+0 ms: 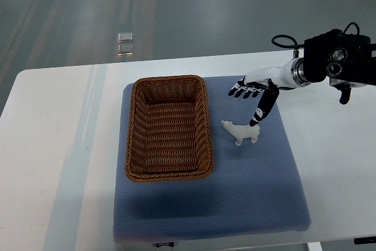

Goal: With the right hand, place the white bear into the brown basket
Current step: 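Move the right hand over the white polar bear figurine, then lower the right hand and close its fingers around the polar bear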

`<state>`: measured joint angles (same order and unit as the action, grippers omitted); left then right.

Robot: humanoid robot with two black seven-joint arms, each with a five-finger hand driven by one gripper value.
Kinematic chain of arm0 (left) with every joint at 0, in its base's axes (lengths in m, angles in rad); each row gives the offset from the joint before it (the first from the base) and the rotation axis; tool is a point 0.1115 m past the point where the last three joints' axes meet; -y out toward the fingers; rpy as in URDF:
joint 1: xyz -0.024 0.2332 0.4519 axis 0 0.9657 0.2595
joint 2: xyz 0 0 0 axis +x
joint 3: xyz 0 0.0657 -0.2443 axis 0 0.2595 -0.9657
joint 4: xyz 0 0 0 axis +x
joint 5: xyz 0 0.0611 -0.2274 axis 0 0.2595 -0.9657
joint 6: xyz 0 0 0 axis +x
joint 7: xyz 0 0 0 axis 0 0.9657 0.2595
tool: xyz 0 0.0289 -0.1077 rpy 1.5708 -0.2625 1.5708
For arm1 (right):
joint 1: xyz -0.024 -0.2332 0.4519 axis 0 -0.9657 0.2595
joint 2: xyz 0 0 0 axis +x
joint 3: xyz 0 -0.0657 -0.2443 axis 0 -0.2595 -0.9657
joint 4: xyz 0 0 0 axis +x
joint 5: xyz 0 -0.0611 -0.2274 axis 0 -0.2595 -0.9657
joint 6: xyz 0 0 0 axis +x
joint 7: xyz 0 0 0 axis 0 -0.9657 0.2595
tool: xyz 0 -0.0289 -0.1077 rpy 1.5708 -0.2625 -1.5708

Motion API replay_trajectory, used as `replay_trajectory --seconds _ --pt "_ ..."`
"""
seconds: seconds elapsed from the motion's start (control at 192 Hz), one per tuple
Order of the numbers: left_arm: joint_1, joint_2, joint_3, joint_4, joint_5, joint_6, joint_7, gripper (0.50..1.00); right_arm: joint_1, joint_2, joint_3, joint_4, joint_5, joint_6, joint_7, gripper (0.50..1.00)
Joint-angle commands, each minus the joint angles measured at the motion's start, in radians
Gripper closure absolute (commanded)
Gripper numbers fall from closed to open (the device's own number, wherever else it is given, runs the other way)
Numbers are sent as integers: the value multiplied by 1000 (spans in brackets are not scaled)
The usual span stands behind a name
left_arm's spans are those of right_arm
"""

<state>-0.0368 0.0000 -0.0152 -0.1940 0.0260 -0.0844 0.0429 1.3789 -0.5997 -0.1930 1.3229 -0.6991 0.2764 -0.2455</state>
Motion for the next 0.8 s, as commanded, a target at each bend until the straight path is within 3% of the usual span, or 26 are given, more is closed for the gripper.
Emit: replay_trajectory --seconds 0.0,0.572,0.707,0.796 --pt "0 0 0 2 0 0 0 500 -31 1 4 -1 -22 -16 0 581" --pt "0 0 0 8 -1 0 0 500 -126 44 38 -4 -65 -86 0 599" --pt "0 0 0 7 0 0 0 500 -142 44 41 -4 -69 -98 0 670" --pt "0 0 0 5 0 0 0 500 -153 48 41 -5 -85 -114 0 683"
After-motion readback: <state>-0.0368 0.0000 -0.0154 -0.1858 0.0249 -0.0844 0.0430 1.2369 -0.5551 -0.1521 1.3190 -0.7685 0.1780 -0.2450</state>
